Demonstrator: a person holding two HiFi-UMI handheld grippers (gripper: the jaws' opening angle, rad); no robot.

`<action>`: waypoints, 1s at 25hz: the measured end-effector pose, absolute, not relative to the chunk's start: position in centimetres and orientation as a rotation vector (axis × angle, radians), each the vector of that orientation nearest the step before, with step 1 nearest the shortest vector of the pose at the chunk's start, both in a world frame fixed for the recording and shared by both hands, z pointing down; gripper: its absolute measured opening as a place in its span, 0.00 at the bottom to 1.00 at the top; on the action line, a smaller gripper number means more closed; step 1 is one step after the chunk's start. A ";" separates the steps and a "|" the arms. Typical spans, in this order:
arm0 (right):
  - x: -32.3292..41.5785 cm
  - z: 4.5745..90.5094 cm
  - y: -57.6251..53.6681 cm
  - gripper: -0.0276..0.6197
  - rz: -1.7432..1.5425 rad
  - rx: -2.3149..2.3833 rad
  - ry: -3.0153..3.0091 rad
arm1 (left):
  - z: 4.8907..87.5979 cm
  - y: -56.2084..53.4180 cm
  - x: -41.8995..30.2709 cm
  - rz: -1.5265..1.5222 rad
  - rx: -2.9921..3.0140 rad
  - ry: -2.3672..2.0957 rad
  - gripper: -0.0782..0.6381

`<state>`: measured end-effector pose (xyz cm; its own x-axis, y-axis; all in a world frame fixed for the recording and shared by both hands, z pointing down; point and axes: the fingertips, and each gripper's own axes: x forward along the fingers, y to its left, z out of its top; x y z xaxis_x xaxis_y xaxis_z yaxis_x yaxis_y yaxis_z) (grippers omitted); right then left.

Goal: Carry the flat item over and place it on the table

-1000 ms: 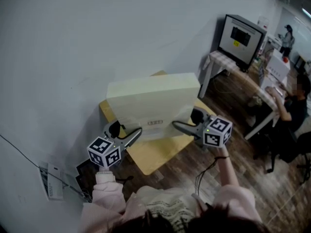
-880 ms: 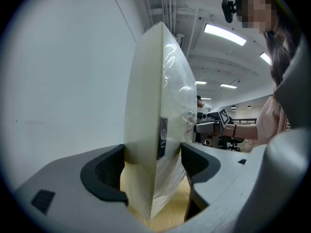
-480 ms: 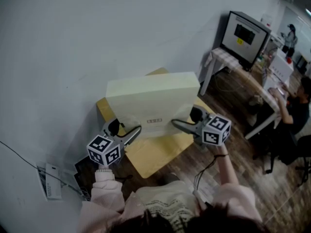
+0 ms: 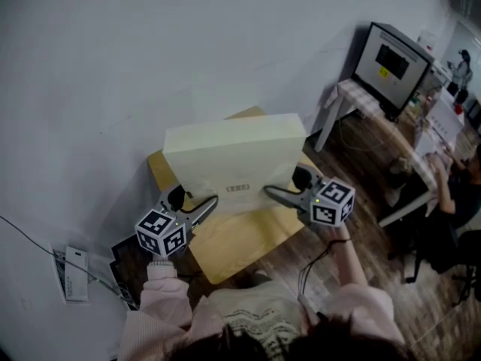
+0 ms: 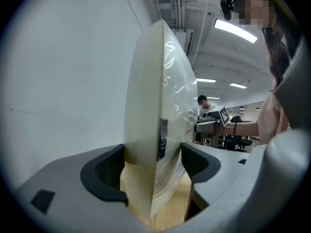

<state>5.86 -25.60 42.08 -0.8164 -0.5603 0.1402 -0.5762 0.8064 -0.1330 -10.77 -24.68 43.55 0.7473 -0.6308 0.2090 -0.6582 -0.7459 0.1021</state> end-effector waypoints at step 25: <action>6.7 45.5 -30.8 0.61 0.270 0.635 -2.870 | 46.2 -27.7 -9.3 0.380 2.652 -1.203 0.62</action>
<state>6.73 -30.85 45.53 -0.8904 -0.3972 0.2223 -0.4318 0.8917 -0.1360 -9.29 -27.74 46.19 0.6349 -0.7055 0.3147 -0.7582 -0.6472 0.0788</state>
